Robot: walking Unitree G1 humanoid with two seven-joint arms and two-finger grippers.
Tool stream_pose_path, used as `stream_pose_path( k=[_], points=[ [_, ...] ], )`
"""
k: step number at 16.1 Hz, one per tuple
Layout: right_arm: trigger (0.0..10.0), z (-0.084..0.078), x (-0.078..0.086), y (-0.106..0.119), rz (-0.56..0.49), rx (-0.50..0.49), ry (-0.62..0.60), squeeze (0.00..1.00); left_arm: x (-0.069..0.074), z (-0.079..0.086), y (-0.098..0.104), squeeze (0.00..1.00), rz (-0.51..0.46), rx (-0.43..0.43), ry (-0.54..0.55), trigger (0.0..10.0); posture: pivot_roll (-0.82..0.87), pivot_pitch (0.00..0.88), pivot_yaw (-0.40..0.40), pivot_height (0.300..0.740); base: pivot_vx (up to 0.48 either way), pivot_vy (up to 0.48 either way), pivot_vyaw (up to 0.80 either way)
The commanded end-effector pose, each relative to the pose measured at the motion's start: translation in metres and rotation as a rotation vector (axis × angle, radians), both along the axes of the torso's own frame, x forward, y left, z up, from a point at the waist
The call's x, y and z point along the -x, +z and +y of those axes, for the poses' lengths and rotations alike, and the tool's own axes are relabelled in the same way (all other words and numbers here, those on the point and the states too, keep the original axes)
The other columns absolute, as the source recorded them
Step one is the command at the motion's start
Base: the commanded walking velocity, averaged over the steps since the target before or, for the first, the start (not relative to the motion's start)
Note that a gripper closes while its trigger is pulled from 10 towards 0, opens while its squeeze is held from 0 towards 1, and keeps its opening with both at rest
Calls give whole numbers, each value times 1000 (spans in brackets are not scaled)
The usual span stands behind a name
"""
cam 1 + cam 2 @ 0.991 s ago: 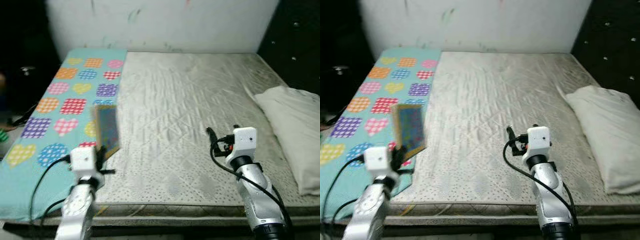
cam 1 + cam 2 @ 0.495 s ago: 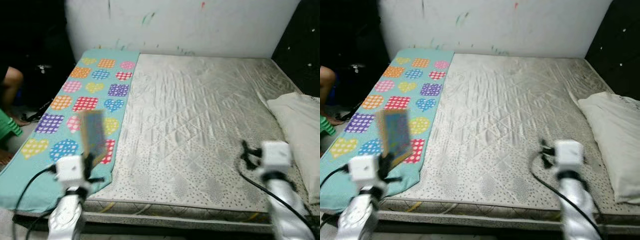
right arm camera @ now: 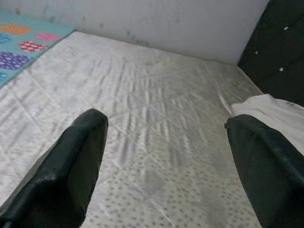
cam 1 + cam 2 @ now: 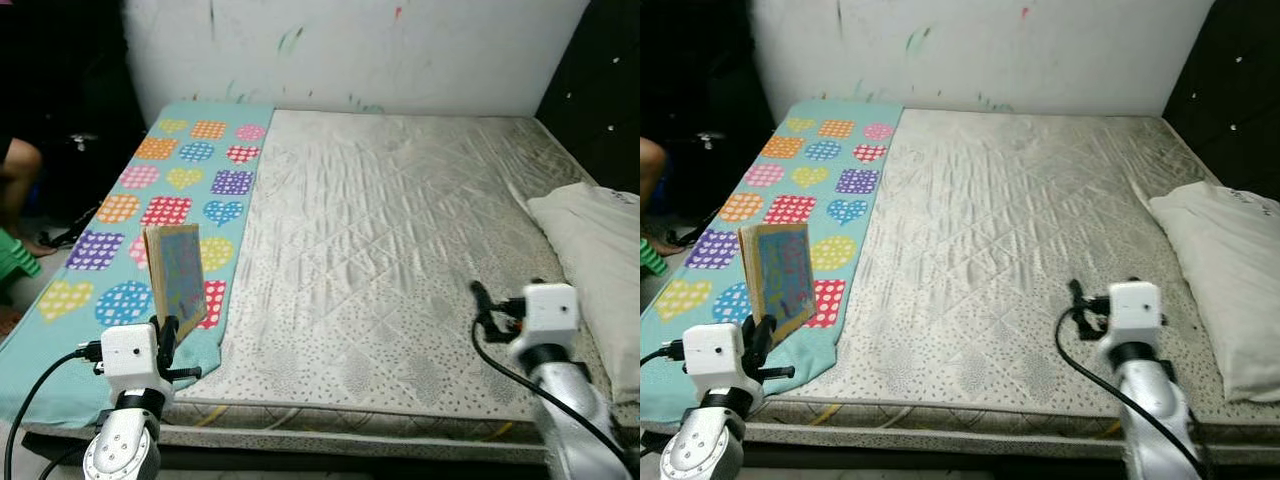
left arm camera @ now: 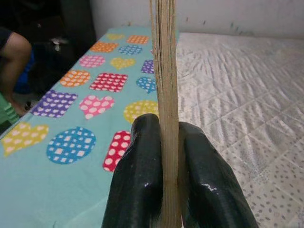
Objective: Clean up the room
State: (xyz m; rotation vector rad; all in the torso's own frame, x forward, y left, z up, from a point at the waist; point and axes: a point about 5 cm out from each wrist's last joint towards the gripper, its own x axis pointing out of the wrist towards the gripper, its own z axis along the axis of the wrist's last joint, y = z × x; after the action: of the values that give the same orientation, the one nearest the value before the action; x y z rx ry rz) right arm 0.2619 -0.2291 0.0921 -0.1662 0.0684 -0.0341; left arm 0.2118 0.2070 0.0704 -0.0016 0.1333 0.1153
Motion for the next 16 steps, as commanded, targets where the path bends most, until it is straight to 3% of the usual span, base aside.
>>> stream_pose_path(
  k=[1,4,9,16],
  points=[
    [10000,-2,1,3,0,2,-1,0,-5,-4,13,0,-56,-9,-22,10000,-139,0,-12,740,0,0,-800],
    [10000,2,1,3,3,-12,14,0,-5,-5,14,0,-53,-3,-32,10000,-136,0,-12,740,0,0,-769],
    [10000,12,-1,5,-4,-38,37,0,-8,-13,27,0,-93,-36,-80,10000,-128,0,-8,740,0,0,0],
    [10000,31,-13,14,-43,-81,78,0,-12,-15,29,0,-93,-21,-81,10000,-126,0,-9,740,0,-34,0]
  ],
)
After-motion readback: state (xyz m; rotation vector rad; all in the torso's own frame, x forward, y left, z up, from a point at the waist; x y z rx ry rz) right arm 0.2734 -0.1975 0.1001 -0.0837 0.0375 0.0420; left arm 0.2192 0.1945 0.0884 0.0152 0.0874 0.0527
